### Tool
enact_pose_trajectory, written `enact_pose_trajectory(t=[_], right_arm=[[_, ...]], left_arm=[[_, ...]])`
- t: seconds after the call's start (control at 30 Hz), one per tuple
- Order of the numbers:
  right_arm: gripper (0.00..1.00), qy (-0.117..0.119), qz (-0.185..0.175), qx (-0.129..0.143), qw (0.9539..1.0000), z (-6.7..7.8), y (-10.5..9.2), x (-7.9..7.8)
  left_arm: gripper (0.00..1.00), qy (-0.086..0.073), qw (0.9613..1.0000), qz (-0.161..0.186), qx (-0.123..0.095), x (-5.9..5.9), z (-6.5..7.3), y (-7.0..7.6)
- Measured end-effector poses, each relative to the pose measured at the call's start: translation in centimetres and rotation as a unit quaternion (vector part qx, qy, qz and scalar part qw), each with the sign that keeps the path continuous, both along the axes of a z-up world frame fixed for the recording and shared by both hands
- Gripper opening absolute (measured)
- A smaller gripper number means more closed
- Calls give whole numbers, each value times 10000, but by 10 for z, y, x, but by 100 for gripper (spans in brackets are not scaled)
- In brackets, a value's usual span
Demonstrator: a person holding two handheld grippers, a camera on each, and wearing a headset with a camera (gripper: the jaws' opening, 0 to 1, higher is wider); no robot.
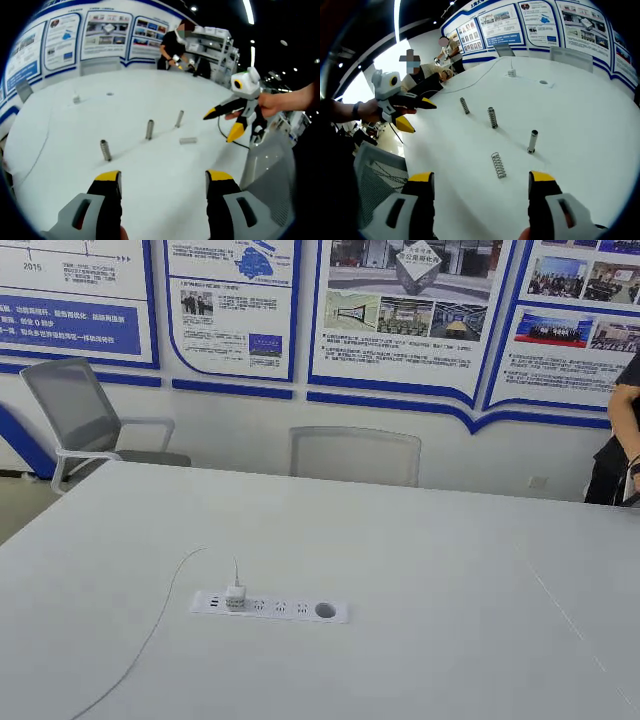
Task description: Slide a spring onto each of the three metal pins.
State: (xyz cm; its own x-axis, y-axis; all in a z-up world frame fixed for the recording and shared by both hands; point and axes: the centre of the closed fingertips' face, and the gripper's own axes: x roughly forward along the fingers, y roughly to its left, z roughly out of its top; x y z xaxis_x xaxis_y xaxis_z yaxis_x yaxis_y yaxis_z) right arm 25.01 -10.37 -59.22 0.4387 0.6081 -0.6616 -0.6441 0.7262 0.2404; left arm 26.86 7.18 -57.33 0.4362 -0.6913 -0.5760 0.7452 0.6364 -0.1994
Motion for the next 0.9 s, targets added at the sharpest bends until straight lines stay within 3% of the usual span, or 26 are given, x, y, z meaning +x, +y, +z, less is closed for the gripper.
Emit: enact_pose_trajectory(t=[0.43, 0.9], right_arm=[[81, 74, 5, -59, 10000, -1, -10, -10], [81, 119, 103, -116, 9998, -2, -8, -16]], left_arm=[[71, -25, 9994, -336, -39, 1, 0, -33], [71, 10, 9981, -619, -38, -6, -6, -52]])
